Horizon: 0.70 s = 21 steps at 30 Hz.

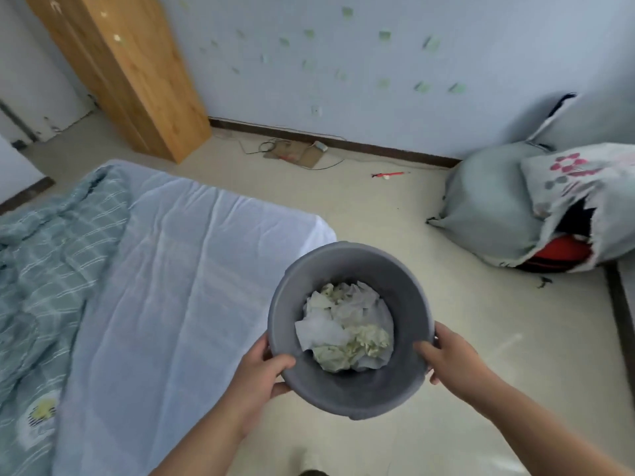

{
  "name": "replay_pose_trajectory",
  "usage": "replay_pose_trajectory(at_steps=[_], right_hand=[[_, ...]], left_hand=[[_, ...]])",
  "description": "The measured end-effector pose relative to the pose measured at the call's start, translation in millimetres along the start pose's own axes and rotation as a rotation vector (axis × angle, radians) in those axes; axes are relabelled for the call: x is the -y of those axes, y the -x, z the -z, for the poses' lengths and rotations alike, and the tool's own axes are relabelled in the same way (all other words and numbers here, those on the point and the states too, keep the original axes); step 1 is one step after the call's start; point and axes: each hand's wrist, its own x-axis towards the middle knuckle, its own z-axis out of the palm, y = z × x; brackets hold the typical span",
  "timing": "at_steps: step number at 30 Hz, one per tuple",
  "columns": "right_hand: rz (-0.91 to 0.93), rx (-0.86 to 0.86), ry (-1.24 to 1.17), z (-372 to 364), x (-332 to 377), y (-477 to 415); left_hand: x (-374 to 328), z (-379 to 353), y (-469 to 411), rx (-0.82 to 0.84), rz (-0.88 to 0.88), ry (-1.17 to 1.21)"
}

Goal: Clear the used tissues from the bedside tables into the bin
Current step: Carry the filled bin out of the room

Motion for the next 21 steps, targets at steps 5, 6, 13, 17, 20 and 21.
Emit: replay_pose_trajectory(at_steps=[5,6,13,17,20,21], right_hand=[[-0.102,-0.134,-0.093,30,-14,-43],[-0.118,-0.137,-0.097,32,-12,-57],[-0.187,-0.095,-0.102,58,41,-174],[-0.183,-0.105,-0.169,87,76,-232],[-0.200,-0.121,-0.198,109,87,-274],[-0.211,-0.129,-0.211,115,87,-290]], left_hand=[[-31,-40,-77,0.111,0.031,-0.071],[-36,-42,-95,0.118,0.043,-0.075],[-102,-46,-225,0.183,0.096,-0.085],[-172,-55,-289,0.218,0.092,-0.153],[-217,-73,-342,0.243,0.074,-0.207],[-229,-81,-359,0.247,0.076,-0.222]])
